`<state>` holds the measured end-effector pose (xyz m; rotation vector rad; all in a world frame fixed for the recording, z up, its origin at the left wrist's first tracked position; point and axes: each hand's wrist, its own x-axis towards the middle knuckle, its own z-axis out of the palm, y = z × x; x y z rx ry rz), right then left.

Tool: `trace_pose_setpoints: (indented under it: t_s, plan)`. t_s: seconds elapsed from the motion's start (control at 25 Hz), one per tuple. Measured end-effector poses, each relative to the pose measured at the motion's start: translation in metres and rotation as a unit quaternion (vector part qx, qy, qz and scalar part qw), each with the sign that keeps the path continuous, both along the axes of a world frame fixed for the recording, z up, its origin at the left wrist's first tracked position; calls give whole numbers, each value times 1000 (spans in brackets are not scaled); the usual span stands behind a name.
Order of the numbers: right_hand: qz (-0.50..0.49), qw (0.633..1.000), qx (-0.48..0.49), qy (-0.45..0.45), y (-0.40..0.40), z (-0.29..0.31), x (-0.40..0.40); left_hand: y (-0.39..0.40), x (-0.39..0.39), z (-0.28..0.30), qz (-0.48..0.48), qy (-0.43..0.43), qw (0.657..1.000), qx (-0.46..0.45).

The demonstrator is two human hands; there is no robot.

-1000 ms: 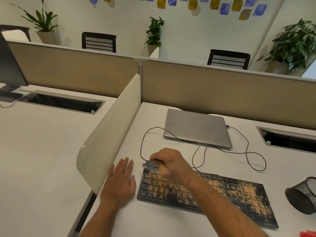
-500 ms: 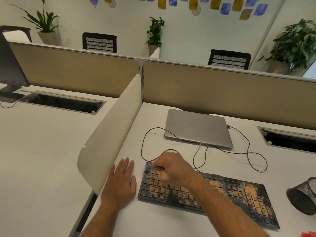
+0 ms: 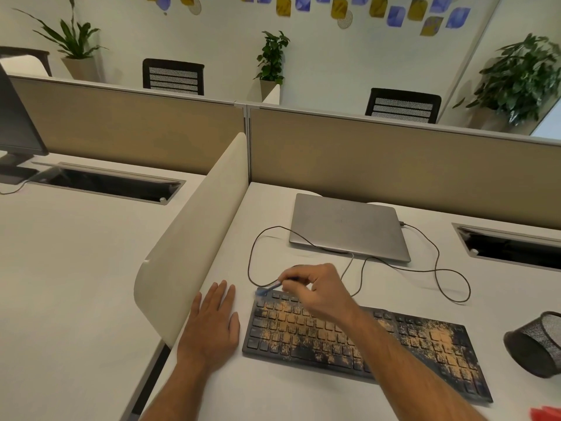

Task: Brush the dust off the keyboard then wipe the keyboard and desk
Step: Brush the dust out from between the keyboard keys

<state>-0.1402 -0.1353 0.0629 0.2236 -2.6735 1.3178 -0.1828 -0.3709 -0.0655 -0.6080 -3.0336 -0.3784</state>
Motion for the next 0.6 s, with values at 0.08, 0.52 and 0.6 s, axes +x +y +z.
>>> trace_pose_setpoints:
  t_s: [0.08,0.52,0.6]
  plan:
    - [-50,998,-2,23,9,-1,-2,1,0,1,-2,-1,1000,-6]
    - [27,949,312,-21,20,8,4,0,1,3,-2,-10,1000,-2]
    - [8,953,303,15,23,13,4,1,2,4,-2,-8,1000,-6]
